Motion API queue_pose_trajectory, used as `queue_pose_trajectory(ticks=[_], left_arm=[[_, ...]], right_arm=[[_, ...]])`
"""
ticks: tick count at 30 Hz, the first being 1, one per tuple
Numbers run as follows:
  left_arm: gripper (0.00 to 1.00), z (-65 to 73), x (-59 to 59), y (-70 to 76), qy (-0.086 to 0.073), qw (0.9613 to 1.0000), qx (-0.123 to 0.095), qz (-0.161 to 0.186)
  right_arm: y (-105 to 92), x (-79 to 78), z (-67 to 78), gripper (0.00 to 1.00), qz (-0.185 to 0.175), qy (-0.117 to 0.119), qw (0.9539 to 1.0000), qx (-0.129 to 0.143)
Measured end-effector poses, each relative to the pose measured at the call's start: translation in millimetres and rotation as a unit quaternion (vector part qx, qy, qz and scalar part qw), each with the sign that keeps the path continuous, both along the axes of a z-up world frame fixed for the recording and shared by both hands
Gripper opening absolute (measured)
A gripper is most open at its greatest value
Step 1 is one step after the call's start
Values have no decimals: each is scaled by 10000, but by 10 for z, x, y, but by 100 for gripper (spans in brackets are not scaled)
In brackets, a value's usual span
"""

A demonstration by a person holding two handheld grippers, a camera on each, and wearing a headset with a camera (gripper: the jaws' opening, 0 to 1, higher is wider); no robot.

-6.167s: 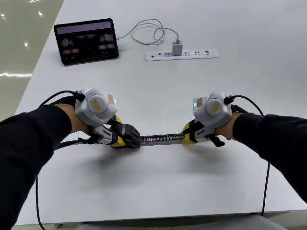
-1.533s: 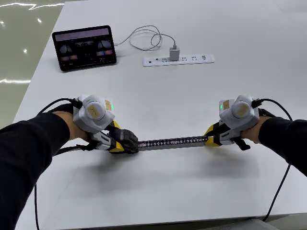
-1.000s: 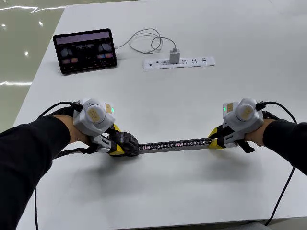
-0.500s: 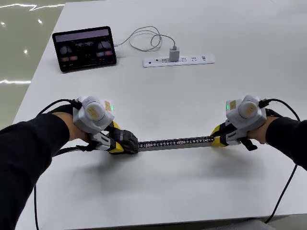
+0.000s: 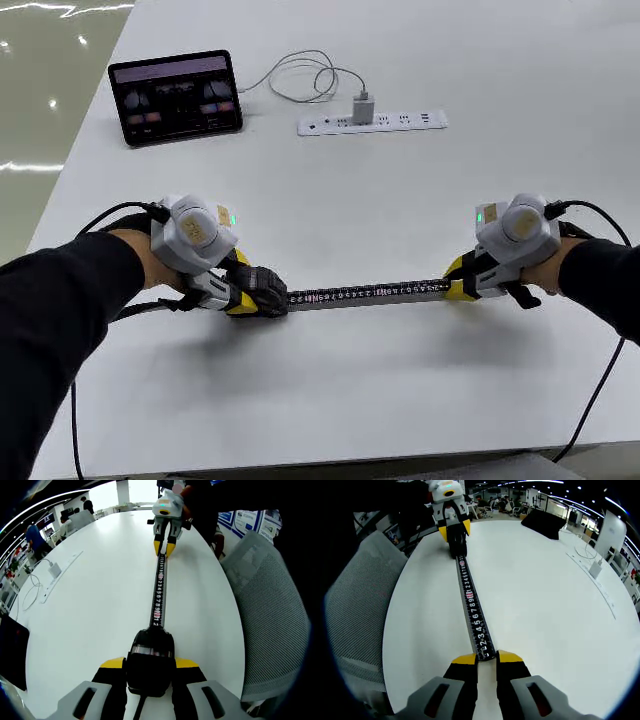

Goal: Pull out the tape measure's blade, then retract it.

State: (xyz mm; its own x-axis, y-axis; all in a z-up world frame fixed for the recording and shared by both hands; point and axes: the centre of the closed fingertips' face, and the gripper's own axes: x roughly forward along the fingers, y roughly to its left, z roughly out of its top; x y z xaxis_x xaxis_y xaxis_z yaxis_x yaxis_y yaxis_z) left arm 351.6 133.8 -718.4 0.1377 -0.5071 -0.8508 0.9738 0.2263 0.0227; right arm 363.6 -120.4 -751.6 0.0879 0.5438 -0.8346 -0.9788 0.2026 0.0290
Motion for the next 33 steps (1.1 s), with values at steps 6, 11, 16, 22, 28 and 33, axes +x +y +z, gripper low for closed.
queue_pose_trajectory(ticks=[6,11,16,22,28,33], left_arm=[[30,3,0,-4,-2,10000,1,1],[30,6,-3,-5,-5,10000,6,1],[30,8,-5,-8,-10,10000,14,4],[30,13,-11,-10,-24,10000,4,23],[30,8,-7,-7,-24,10000,13,12],[30,9,0,-10,-19,10000,-23,43]], right_arm=[[-17,0,-2,8,2,2,10000,-21],[-40,2,-4,8,-18,5,10000,-30],[-37,-3,-1,8,-42,4,10000,-28],[-40,-22,-10,8,-43,74,10000,-1],[-33,-26,-13,8,-26,79,10000,-12],[-27,-27,-10,9,-40,87,10000,-27]])
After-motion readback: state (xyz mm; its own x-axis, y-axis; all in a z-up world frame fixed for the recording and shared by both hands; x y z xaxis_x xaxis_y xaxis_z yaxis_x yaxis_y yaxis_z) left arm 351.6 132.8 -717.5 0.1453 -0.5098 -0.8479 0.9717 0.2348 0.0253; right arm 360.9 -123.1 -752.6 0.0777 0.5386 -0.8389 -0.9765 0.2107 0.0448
